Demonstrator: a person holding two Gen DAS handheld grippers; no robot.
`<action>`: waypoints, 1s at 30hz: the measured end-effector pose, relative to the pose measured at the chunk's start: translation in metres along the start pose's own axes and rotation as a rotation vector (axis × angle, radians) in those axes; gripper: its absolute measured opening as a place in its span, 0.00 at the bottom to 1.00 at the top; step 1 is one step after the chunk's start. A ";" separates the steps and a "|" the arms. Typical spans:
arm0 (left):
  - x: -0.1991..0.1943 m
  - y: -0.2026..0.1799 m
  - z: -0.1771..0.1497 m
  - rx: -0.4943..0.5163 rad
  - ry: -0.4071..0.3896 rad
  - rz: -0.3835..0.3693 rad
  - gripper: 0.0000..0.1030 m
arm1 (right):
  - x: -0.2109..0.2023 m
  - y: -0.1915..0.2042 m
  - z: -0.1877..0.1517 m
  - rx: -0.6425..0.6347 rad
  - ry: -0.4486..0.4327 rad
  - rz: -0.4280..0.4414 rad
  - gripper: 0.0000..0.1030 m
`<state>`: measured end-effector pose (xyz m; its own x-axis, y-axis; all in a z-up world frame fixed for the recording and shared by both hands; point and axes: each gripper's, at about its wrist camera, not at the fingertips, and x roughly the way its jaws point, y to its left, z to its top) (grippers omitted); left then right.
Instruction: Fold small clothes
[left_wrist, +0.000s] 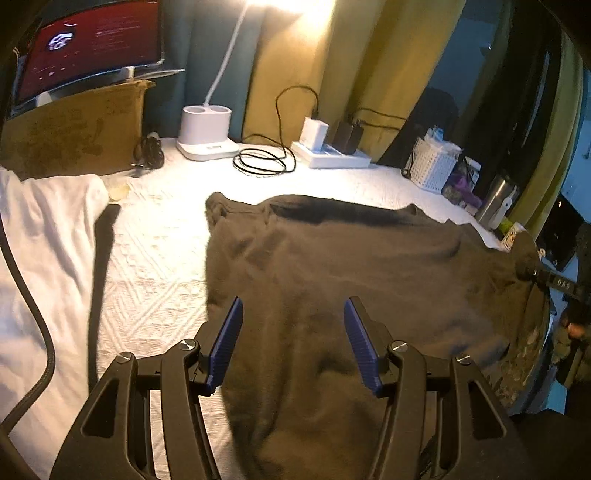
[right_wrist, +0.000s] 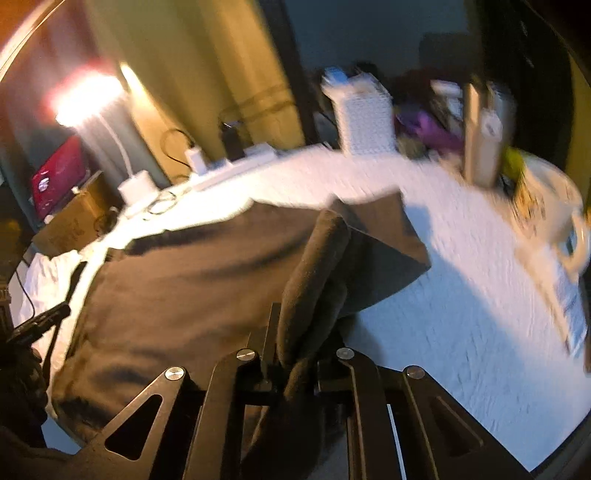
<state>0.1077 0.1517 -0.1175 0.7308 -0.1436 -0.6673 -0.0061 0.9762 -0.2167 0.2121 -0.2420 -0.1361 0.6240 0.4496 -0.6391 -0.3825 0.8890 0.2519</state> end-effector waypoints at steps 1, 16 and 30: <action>-0.002 0.004 -0.001 -0.008 -0.005 0.002 0.55 | 0.000 0.010 0.006 -0.026 -0.006 0.012 0.08; -0.039 0.049 -0.013 -0.096 -0.057 0.081 0.55 | 0.042 0.224 -0.014 -0.457 0.120 0.393 0.08; -0.050 0.028 -0.008 -0.053 -0.060 0.078 0.55 | 0.063 0.273 -0.094 -0.587 0.342 0.606 0.68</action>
<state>0.0651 0.1845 -0.0959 0.7660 -0.0563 -0.6404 -0.0991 0.9739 -0.2042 0.0825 0.0211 -0.1761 0.0031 0.6919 -0.7220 -0.9232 0.2795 0.2638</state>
